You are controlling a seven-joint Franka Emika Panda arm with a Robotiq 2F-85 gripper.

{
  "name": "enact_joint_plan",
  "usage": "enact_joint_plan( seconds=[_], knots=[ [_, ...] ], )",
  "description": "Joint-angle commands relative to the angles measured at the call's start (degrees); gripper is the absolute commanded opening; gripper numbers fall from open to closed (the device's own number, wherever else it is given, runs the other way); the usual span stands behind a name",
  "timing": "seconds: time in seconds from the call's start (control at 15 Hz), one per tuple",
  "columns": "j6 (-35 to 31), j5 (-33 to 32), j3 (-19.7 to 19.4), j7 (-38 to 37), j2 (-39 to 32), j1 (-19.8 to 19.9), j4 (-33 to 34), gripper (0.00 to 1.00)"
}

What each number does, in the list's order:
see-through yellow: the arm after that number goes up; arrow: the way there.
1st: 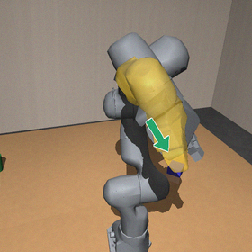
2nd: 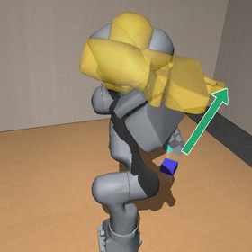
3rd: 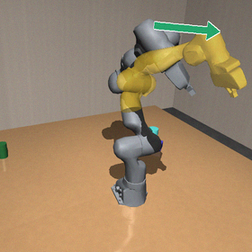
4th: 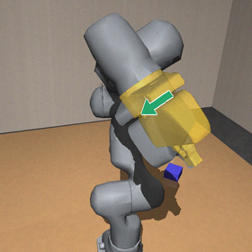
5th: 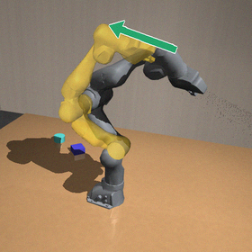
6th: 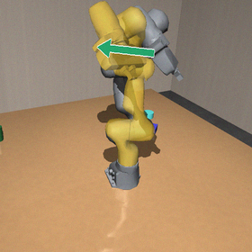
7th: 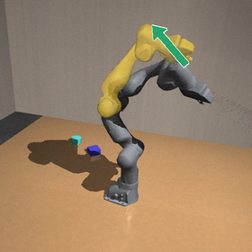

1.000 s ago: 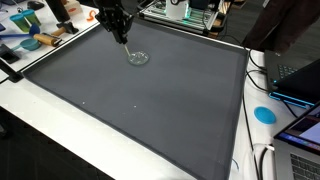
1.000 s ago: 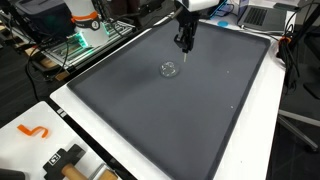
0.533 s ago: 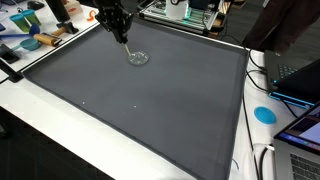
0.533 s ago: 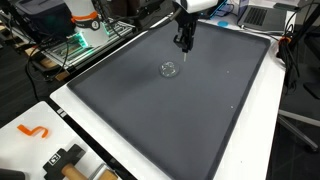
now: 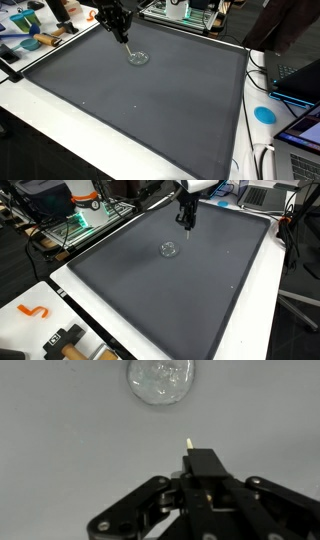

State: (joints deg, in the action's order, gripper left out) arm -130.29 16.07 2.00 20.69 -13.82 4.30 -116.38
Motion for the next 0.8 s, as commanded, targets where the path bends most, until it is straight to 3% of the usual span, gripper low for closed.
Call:
enact_joint_plan(
  seconds=[0.0,0.73],
  knots=[
    [3.03,6.81,1.20,6.67,0.65,2.34,0.50,0.03],
    [13.93,18.66,-0.21,17.91,-0.67,5.78,2.56,0.03]
  ],
)
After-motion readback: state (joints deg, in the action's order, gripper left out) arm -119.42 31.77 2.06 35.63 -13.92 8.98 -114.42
